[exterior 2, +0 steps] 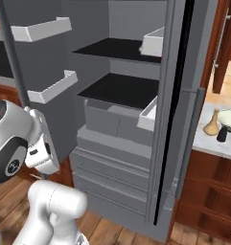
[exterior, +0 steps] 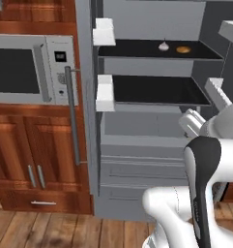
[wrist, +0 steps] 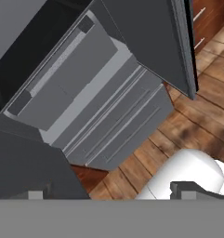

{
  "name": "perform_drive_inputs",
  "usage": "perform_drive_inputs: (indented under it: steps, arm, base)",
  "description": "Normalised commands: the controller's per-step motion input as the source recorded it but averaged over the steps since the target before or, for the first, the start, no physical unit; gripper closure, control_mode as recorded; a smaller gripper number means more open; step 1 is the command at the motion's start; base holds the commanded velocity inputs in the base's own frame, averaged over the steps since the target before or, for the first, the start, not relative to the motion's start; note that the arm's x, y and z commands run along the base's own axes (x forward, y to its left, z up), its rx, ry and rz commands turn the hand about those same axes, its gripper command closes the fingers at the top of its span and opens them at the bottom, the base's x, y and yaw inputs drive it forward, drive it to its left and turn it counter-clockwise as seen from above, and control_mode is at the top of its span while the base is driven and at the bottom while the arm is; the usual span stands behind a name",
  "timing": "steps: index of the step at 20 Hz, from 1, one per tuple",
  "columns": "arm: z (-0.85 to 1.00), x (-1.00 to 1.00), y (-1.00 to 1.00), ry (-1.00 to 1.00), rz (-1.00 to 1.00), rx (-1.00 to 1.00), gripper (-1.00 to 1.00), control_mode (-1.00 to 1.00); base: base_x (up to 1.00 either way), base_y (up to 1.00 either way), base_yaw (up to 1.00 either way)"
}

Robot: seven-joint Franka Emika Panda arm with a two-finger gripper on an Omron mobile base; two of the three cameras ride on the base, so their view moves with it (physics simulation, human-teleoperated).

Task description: Retrieve the bottle and the shaker from the cabinet and place them next to the mixing bowl on the counter. Then add garlic from the fridge to the mixing bowl.

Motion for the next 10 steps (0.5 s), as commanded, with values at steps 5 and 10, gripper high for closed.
perform_drive_inputs:
  steps: [5,10]
  arm:
    - [0.00,0.00,0.00,0.00,0.00,0.00,-1.00,1.00]
    - [0.00,0.00,0.00,0.00,0.00,0.00,-1.00,1.00]
  base:
    - [0.55,-0.18,0.00]
    - [0.46,-0.14,0.00]
